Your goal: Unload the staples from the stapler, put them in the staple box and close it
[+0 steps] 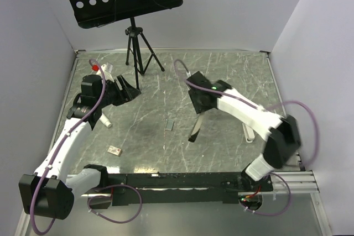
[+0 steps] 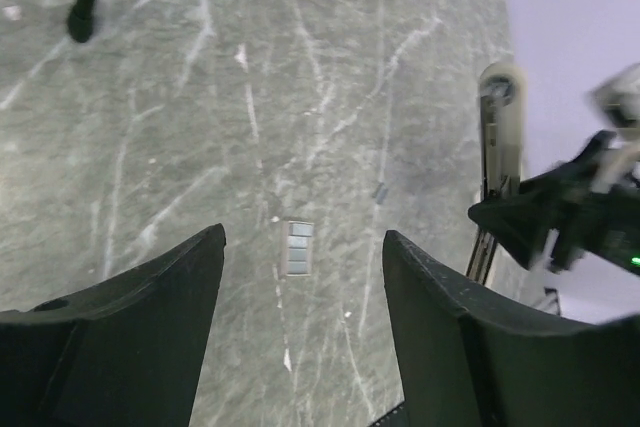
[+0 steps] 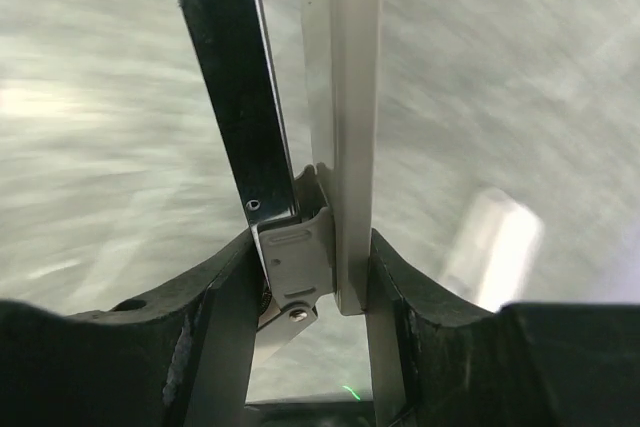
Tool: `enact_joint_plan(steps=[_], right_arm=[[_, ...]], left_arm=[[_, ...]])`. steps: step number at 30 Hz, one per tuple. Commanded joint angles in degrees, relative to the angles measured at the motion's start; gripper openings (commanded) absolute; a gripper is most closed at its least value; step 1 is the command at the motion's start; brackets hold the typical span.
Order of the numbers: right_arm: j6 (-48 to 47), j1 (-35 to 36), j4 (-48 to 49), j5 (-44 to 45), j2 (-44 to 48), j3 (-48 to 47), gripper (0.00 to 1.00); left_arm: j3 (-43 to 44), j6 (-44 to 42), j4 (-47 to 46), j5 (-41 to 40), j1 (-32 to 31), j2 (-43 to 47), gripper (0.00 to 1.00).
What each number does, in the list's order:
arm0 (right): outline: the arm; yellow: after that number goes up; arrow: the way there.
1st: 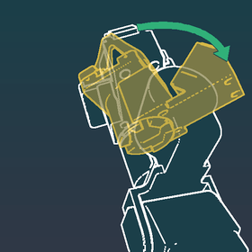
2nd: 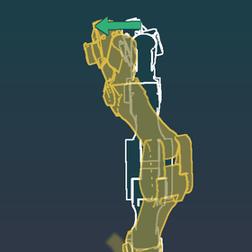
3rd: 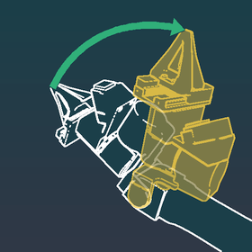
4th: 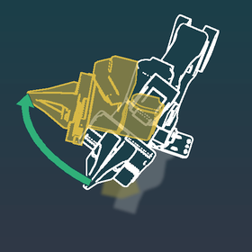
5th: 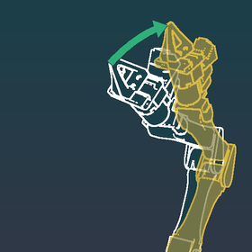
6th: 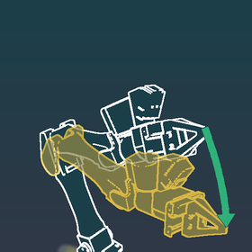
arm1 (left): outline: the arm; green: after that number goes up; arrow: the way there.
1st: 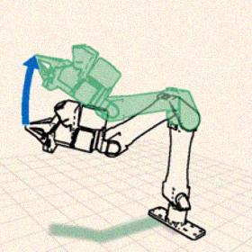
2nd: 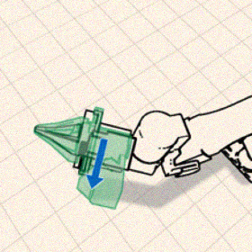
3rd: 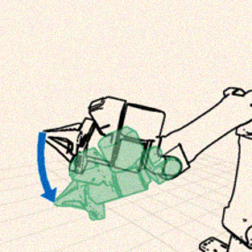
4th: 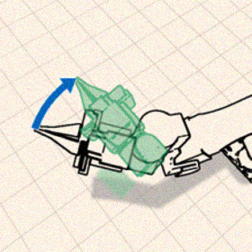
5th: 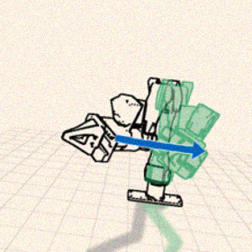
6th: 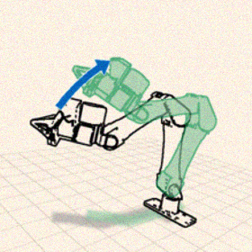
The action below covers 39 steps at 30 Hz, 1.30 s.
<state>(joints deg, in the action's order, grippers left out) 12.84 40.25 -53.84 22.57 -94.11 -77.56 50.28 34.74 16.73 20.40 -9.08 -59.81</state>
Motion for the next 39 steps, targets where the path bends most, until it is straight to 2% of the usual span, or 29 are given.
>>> enact_joint_plan(steps=[1, 3, 7, 8, 11, 16, 21, 30, 31, 33, 34, 35, 37, 38, 39], right_arm=[[-4.5, 0.0, 20.6, -30.5, 13.4, 4.9, 0.00], [-2.8, -0.4, 25.3, -38.8, 16.3, 7.3, 0.00], [2.0, -0.9, 35.4, -54.6, 16.1, 10.1, 0.00], [4.4, -0.6, 37.1, -60.7, 15.5, 10.3, 0.00], [9.7, -0.5, 46.4, -67.5, 15.8, 13.7, 0.00], [9.7, 0.0, 48.1, -69.3, 14.0, 14.1, 0.00], [14.0, 0.9, 55.9, -76.1, 11.8, 14.0, 0.00], [16.9, 4.7, 60.6, -78.4, 8.0, 12.3, 0.00], [17.2, 5.0, 61.1, -78.5, 8.0, 12.4, 0.00], [17.9, 5.0, 61.9, -77.9, 8.2, 13.6, 0.00], [17.2, 5.0, 60.5, -75.4, 8.3, 13.3, 0.00], [16.0, 5.0, 58.2, -73.0, 8.5, 12.4, 0.01], [12.8, 5.0, 52.7, -68.0, 9.0, 11.8, 0.08], [12.6, 5.0, 51.8, -66.7, 9.3, 11.8, 0.12], [12.3, 5.0, 51.4, -65.6, 10.1, 11.9, 0.24]], left_arm=[[-0.3, 0.8, -7.3, 8.1, 0.3, 1.7, 0.70], [-1.1, 0.7, -9.4, 14.7, 0.3, 1.6, 0.72], [-2.6, 2.6, -16.3, 24.9, 0.1, 1.5, 0.87], [-3.2, 3.6, -20.6, 29.0, -0.1, 1.5, 0.87], [-5.0, 6.9, -26.6, 34.4, -0.2, 1.0, 0.89], [-5.0, 6.7, -26.7, 36.2, -0.8, 0.0, 0.94], [-5.2, 7.6, -28.1, 37.6, -1.6, -2.1, 0.96], [-4.8, 8.4, -27.4, 37.0, -1.9, -3.7, 0.90], [-4.9, 8.6, -27.6, 37.0, -1.9, -3.8, 0.88], [-5.2, 10.1, -28.9, 37.6, -1.8, -4.0, 0.77], [-5.9, 13.8, -32.3, 38.8, -1.8, -4.3, 0.69], [-6.2, 16.0, -33.9, 39.2, -1.8, -4.3, 0.47], [-6.4, 21.0, -37.6, 40.6, -1.8, -4.5, 0.27], [-6.3, 22.0, -38.1, 40.9, -1.8, -4.5, 0.06], [-6.1, 22.5, -37.2, 40.7, -1.8, -4.4, 0.01]])
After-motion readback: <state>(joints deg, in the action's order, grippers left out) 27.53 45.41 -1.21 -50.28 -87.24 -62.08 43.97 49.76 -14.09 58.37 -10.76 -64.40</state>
